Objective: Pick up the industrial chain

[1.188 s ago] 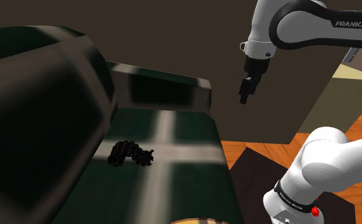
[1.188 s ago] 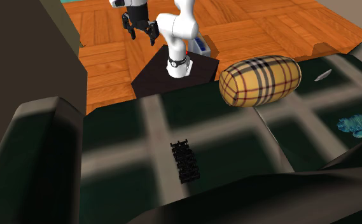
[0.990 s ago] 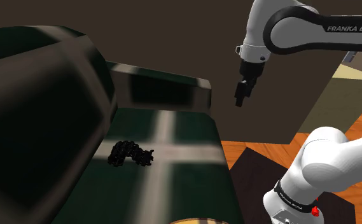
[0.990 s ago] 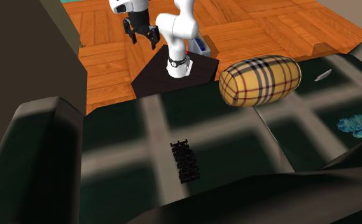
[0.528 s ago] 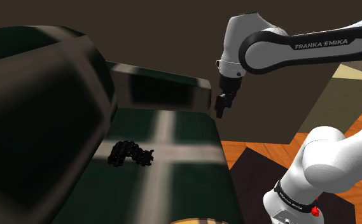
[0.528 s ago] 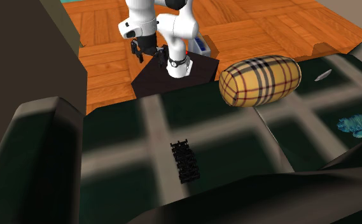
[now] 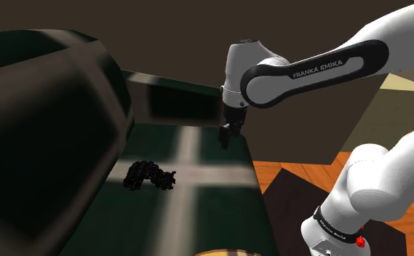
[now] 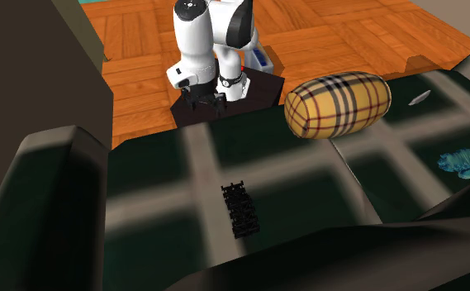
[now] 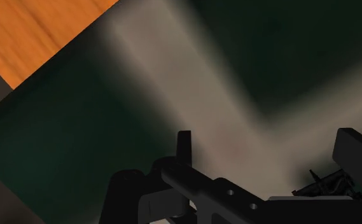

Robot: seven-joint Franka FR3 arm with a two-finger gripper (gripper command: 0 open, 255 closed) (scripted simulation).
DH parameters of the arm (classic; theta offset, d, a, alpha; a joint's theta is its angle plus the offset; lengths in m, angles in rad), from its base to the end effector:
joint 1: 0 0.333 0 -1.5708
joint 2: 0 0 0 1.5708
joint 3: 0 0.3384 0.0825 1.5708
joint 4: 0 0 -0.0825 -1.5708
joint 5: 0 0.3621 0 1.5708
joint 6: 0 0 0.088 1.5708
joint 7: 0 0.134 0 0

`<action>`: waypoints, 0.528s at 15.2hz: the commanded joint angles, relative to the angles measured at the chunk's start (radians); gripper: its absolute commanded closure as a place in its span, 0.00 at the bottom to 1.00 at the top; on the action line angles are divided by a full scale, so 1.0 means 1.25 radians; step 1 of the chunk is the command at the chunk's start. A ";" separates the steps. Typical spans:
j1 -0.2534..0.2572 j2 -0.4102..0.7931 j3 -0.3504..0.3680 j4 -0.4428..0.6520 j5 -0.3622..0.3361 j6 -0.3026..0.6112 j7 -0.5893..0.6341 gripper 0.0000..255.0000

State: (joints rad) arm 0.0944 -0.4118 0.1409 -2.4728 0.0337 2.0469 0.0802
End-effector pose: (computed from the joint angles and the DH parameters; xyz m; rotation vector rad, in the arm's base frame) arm 0.3734 0.0939 0.4415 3.1065 0.1979 -0.0204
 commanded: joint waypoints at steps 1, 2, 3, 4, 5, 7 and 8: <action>0.010 0.052 0.019 0.003 0.006 0.053 0.018 0.00; 0.014 0.080 0.027 0.012 0.007 0.073 0.026 0.00; 0.017 0.108 0.034 0.022 0.006 0.093 0.033 0.00; 0.021 0.136 0.042 0.033 0.005 0.113 0.041 0.00; 0.024 0.165 0.049 0.044 0.003 0.131 0.050 0.00; 0.030 0.223 0.063 0.070 -0.004 0.166 0.067 0.00; 0.033 0.252 0.070 0.085 -0.009 0.182 0.077 0.00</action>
State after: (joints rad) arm 0.1301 -0.1357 0.2172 -2.3840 0.0266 2.2504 0.1608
